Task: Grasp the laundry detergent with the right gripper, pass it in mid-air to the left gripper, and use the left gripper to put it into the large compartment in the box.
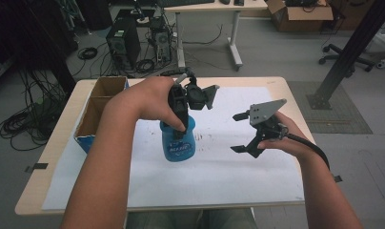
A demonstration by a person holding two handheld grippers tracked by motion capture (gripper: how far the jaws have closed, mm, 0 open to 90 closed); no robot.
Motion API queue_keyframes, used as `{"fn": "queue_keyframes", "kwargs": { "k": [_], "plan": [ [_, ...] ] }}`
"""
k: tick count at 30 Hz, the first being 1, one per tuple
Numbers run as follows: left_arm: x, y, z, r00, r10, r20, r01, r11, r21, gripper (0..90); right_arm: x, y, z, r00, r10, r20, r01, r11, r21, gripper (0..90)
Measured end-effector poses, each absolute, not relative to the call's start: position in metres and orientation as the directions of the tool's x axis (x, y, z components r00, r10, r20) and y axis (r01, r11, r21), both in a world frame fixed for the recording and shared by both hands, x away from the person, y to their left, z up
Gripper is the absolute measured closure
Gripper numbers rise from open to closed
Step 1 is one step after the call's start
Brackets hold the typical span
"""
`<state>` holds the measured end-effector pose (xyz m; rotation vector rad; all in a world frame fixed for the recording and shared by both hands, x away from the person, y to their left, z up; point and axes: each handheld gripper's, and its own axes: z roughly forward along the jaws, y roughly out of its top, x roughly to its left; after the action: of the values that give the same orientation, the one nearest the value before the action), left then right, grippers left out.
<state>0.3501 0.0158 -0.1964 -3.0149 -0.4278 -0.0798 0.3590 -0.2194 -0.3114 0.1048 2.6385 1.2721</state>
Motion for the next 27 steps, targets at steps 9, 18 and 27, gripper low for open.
{"fn": "queue_keyframes", "kwargs": {
  "k": [9,18,27],
  "plan": [
    [0.35,0.016,-0.2,0.927,0.363,0.09,0.369,-0.927,-0.062,38.0,0.357,-0.219,-0.309,-0.973,0.153,-0.172,-0.034,0.643,0.765,1.3],
    [0.36,0.024,-0.191,0.826,0.551,0.119,0.553,-0.833,0.017,38.0,0.356,-0.221,-0.304,-0.972,0.149,-0.18,-0.037,0.664,0.747,1.3],
    [0.367,0.035,-0.18,0.731,0.676,0.097,0.677,-0.735,0.022,37.9,0.359,-0.225,-0.296,-0.972,0.129,-0.195,-0.046,0.712,0.7,1.6]
  ]
}}
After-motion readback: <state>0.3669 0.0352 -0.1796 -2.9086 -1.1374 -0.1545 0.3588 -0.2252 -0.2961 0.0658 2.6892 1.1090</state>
